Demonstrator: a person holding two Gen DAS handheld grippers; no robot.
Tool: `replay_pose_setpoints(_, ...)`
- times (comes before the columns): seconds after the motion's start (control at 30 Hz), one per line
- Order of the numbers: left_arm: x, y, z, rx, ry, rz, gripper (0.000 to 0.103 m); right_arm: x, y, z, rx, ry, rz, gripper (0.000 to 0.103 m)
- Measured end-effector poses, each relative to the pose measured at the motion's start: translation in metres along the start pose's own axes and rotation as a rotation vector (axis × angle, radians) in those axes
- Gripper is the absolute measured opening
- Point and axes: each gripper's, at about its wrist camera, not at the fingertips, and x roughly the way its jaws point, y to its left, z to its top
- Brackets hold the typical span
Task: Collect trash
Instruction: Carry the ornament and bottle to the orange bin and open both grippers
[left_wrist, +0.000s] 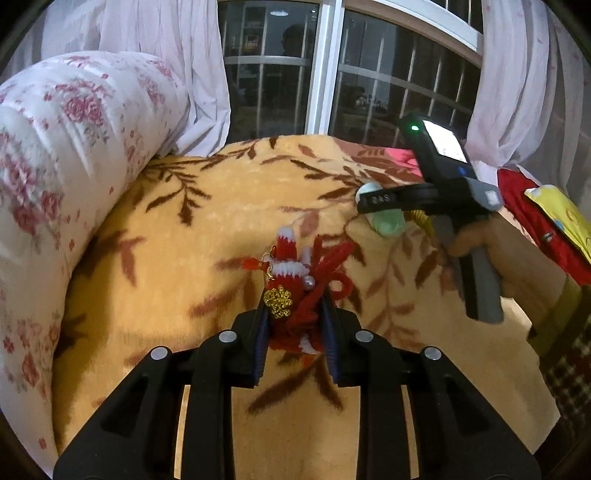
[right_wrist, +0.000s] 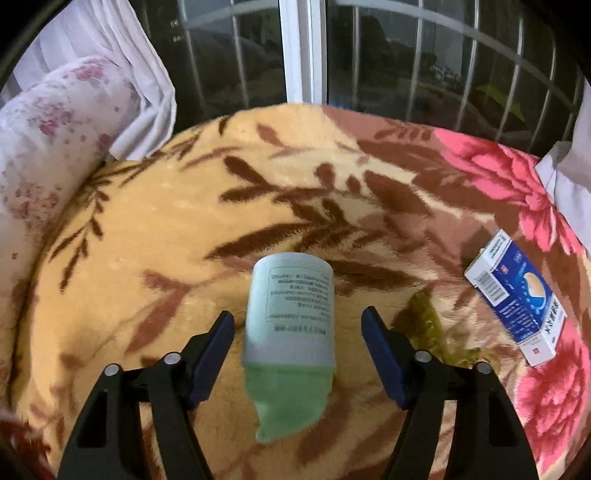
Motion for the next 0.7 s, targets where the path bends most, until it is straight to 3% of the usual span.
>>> replay_pose_setpoints(0.07,0.0,0.0,-0.005,-0.004,0.009,-0.006,0.025,0.01,0.004,0.001,-0.026,0.05,0.005,0.047)
replay_pose_setpoints(0.3,-0.009,-0.002,-0.017,-0.024,0.011,-0.034,0.025,-0.015,0.005,-0.009,-0.057,0.014,0.011,0.047)
replay_pose_setpoints(0.5,-0.035,-0.015,-0.03,-0.001,0.009,-0.063,0.025,-0.076,0.01,-0.038,-0.084,-0.053,0.093,0.047)
replay_pose_setpoints(0.7,-0.075,-0.031,-0.059,0.024,0.025,-0.111,0.025,-0.161,0.028,-0.105,-0.154,-0.109,0.212,0.047)
